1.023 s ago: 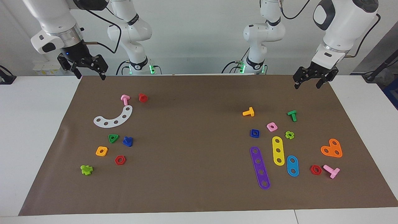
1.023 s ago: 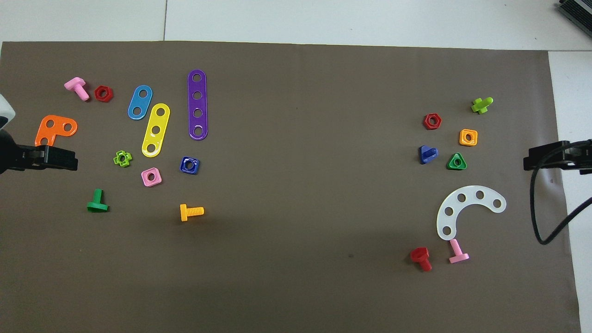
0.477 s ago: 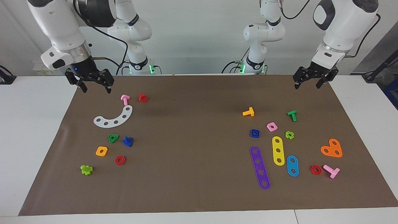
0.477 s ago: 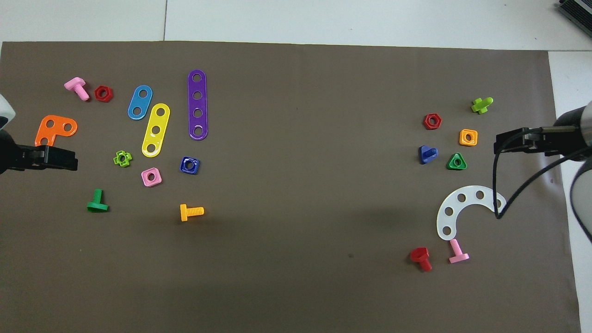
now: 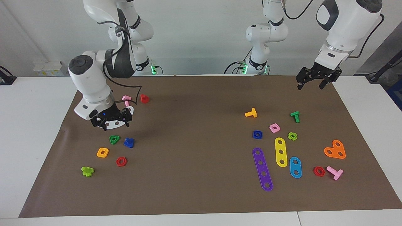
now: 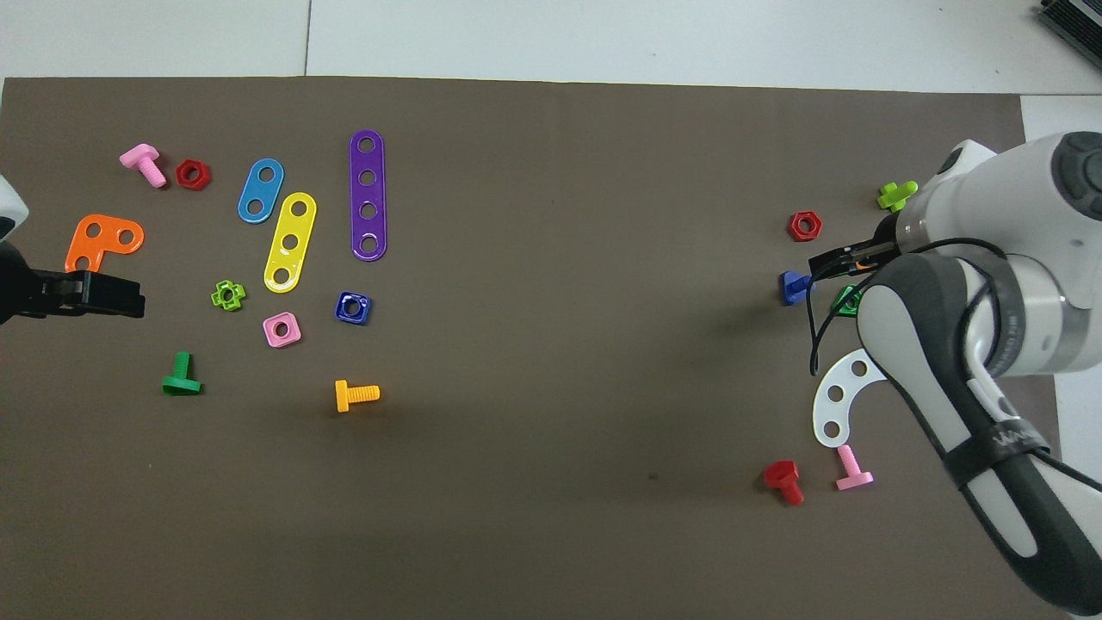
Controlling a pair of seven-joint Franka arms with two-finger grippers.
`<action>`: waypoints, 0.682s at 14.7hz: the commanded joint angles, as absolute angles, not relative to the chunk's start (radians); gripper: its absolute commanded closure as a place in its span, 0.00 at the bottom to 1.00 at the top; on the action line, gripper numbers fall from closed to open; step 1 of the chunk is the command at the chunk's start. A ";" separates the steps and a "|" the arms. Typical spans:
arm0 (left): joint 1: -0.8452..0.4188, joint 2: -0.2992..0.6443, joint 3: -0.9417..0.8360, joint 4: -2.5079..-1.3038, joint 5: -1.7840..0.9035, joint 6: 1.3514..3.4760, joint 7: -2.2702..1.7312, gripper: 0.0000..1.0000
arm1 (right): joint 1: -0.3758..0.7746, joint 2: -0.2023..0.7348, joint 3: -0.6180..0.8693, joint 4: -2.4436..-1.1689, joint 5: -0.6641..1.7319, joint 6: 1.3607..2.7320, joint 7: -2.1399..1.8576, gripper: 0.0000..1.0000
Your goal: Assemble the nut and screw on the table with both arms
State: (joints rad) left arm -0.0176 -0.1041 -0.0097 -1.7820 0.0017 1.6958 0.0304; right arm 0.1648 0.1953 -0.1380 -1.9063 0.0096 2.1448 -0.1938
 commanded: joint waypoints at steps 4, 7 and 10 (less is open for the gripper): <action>-0.006 -0.129 -0.014 -1.802 -0.005 1.700 0.035 0.00 | 0.160 0.253 -0.130 -1.990 0.115 2.295 -0.340 0.07; -0.012 -0.127 -0.015 -1.801 -0.005 1.697 0.032 0.00 | 0.160 0.270 -0.130 -2.009 0.135 2.356 -0.371 0.27; -0.015 -0.129 -0.014 -1.801 -0.005 1.697 0.034 0.00 | 0.158 0.287 -0.132 -2.011 0.135 2.364 -0.403 0.39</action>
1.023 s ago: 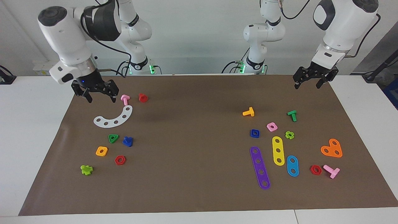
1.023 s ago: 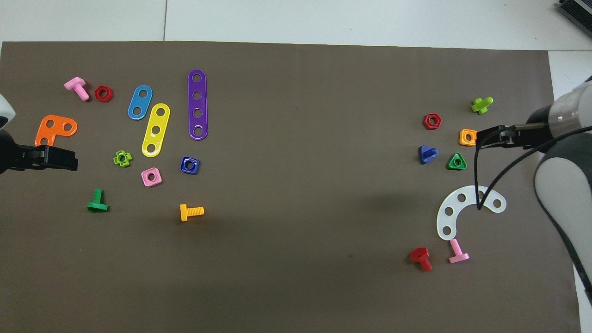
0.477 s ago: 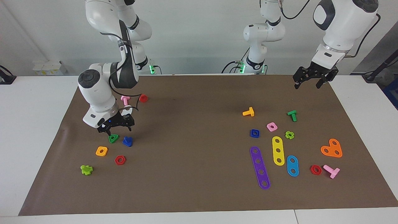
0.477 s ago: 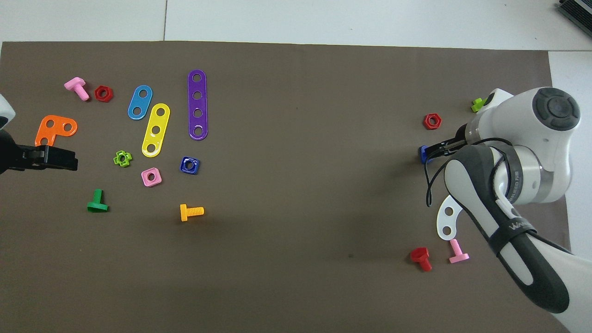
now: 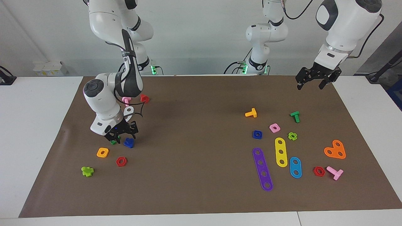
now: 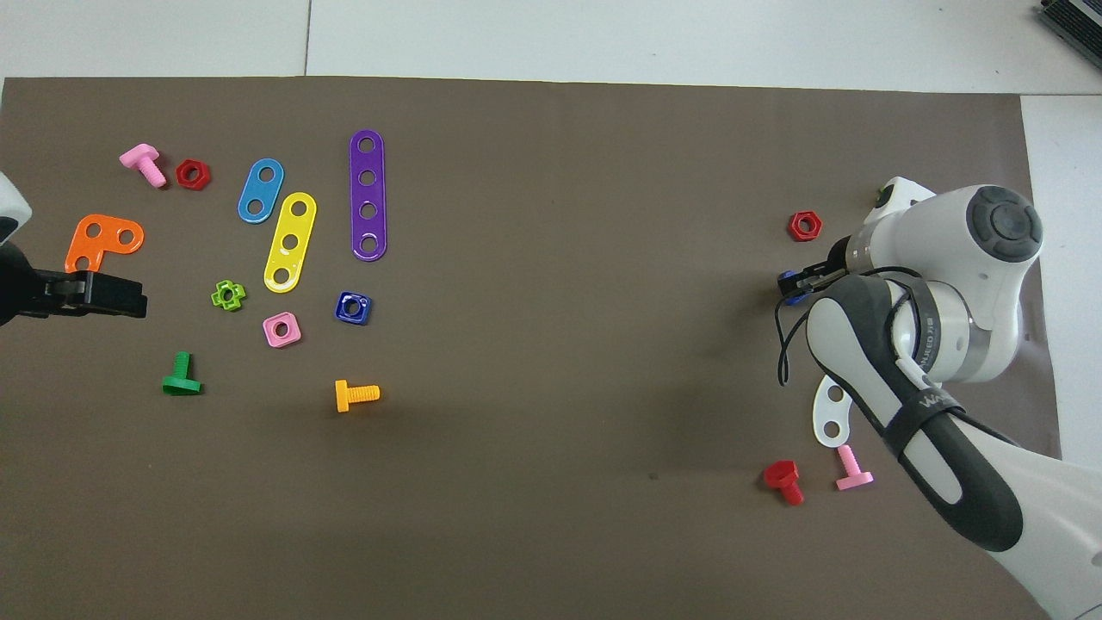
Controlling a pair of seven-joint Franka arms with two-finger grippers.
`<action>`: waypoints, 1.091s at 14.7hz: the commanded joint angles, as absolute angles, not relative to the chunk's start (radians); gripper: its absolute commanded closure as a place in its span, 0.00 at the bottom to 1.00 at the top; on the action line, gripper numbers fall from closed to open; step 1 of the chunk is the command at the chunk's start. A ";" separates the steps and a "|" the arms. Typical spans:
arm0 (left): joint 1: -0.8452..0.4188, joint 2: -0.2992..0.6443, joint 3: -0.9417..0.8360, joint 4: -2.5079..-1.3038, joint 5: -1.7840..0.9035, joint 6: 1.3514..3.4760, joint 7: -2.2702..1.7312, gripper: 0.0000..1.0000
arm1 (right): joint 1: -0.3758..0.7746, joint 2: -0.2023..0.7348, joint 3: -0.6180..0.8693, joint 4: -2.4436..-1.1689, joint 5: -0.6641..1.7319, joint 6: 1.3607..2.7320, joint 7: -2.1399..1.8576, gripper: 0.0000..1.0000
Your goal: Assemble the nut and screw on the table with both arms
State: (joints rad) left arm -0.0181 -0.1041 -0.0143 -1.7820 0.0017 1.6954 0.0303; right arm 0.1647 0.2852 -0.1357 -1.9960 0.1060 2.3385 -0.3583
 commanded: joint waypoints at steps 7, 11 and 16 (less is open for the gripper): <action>-0.005 -0.127 -0.014 -1.801 -0.005 1.706 0.037 0.00 | 0.156 0.322 -0.132 -2.010 0.137 2.411 -0.397 0.52; -0.005 -0.127 -0.014 -1.799 -0.005 1.703 0.034 0.00 | 0.158 0.324 -0.132 -2.010 0.137 2.416 -0.396 0.79; -0.006 -0.127 -0.014 -1.799 -0.005 1.709 0.031 0.00 | 0.158 0.322 -0.132 -2.017 0.137 2.414 -0.396 0.95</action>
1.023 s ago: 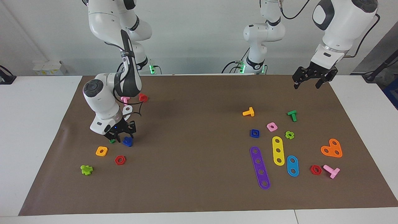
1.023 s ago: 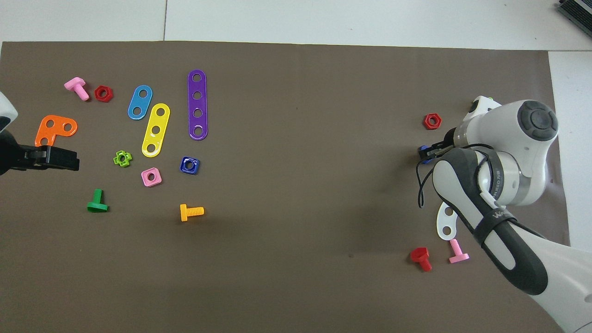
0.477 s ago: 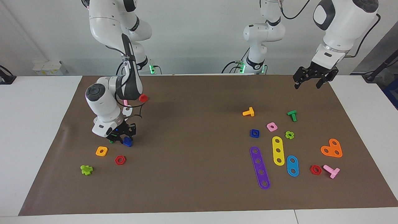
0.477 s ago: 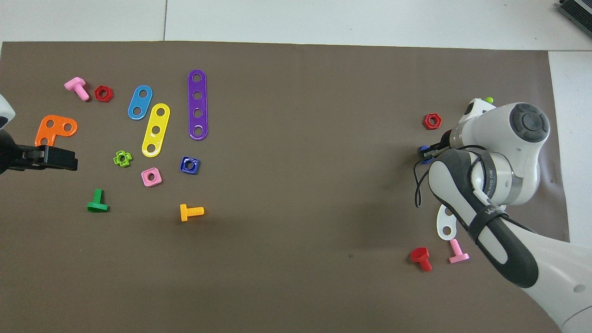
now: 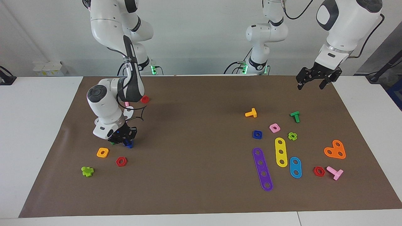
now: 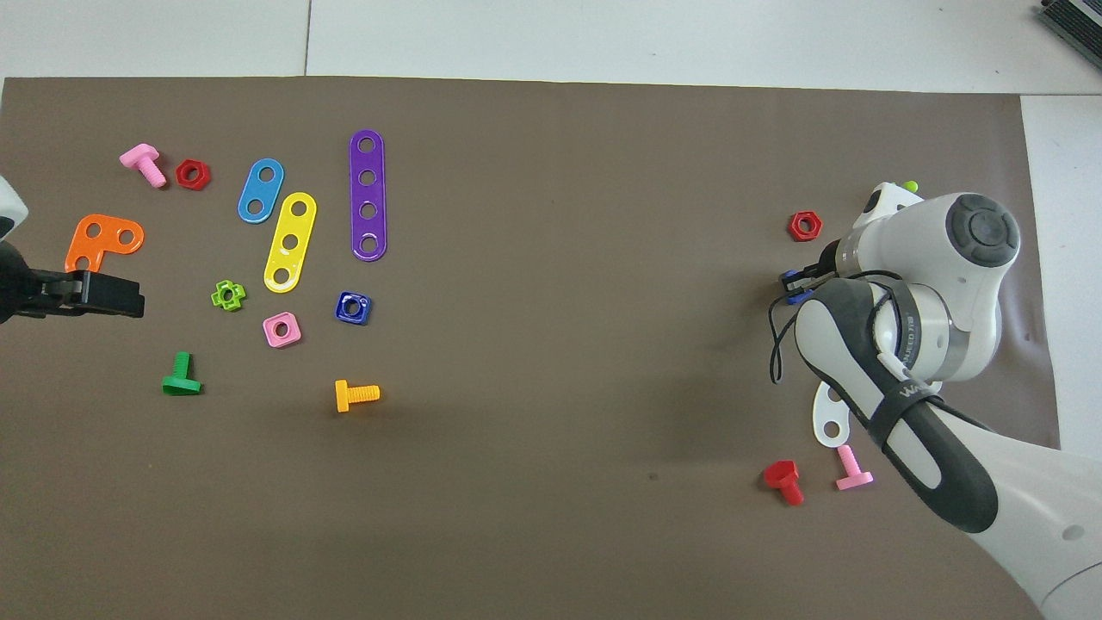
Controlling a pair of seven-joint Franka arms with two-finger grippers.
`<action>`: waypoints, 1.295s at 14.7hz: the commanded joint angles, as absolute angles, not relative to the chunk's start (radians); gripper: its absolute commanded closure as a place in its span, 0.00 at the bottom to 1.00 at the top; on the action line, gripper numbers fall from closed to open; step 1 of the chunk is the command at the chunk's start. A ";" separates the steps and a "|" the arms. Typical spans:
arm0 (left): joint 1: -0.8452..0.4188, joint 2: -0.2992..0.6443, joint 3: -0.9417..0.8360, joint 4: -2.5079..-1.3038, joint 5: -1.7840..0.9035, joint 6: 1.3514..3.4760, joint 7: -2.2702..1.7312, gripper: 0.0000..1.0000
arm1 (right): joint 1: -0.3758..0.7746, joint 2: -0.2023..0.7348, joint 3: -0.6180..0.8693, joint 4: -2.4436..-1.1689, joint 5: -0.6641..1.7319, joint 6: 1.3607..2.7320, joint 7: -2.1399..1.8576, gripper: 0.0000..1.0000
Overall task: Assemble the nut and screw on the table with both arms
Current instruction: 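Carry the blue screw to the table centre and set it down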
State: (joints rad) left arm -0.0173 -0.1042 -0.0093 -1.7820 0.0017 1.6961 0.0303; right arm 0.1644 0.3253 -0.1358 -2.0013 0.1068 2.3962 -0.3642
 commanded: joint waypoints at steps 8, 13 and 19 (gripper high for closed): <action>-0.006 -0.126 -0.014 -1.793 -0.005 1.713 0.035 0.00 | 0.227 0.240 -0.123 -1.901 0.133 2.238 -0.064 1.00; -0.005 -0.126 -0.014 -1.793 -0.005 1.713 0.037 0.00 | 0.451 0.245 -0.121 -1.789 -0.009 2.158 0.398 1.00; -0.005 -0.124 -0.014 -1.796 -0.005 1.744 0.048 0.00 | 0.653 0.337 -0.121 -1.715 -0.025 2.230 0.756 1.00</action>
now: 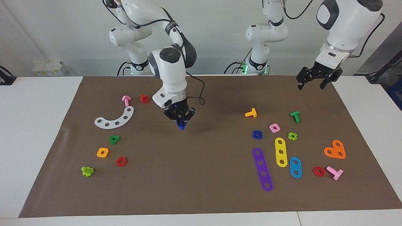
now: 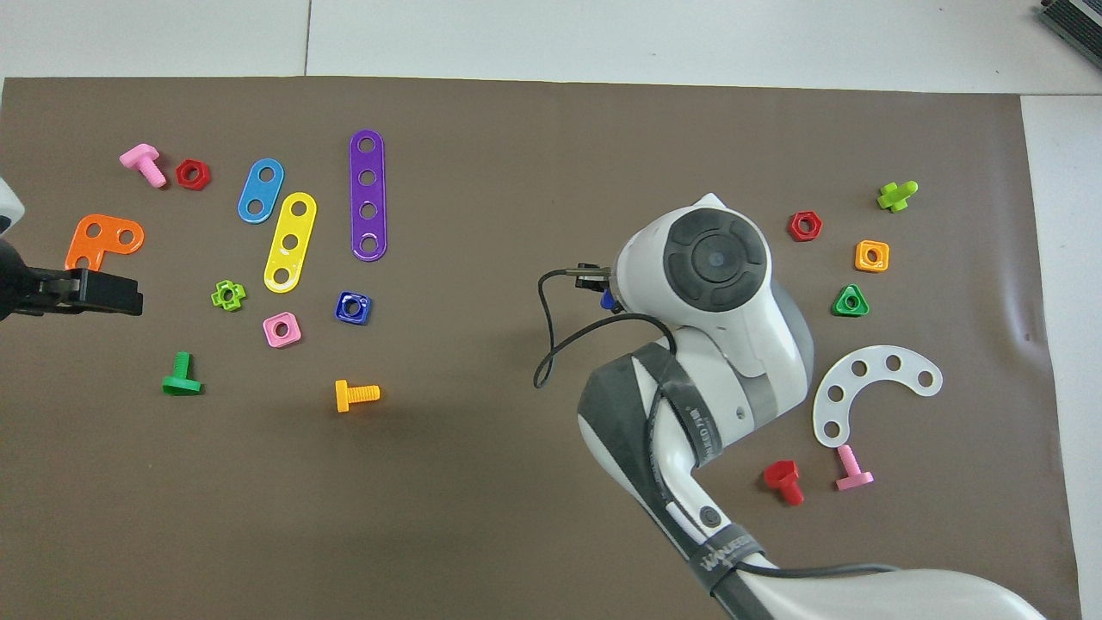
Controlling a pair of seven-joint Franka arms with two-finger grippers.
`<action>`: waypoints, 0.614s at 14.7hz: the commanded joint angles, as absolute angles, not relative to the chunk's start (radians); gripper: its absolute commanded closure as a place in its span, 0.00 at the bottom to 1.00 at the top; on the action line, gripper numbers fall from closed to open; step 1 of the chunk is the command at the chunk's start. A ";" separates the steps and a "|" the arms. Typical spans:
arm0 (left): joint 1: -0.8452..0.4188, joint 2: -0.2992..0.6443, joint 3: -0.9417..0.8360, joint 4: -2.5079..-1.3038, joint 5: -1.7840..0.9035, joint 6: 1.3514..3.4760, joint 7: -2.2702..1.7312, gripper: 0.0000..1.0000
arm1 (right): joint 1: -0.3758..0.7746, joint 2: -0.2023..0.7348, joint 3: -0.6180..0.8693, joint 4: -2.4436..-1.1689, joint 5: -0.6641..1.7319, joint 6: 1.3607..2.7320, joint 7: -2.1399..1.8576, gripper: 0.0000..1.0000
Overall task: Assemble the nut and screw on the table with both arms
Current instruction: 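Carry the blue screw to the table centre and set it down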
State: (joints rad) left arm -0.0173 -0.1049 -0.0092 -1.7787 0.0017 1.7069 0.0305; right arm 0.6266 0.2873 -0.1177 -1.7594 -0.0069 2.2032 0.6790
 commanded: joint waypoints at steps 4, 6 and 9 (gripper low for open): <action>-0.006 -0.120 -0.014 -1.798 -0.005 1.790 0.038 0.00 | 0.730 0.420 -0.121 -1.721 -0.089 2.295 0.905 1.00; -0.008 -0.121 -0.015 -1.804 -0.008 1.787 0.040 0.00 | 0.755 0.455 -0.121 -1.732 -0.133 2.327 0.957 1.00; -0.021 -0.117 -0.018 -1.809 -0.009 1.776 0.038 0.00 | 0.759 0.456 -0.121 -1.766 -0.135 2.358 0.960 1.00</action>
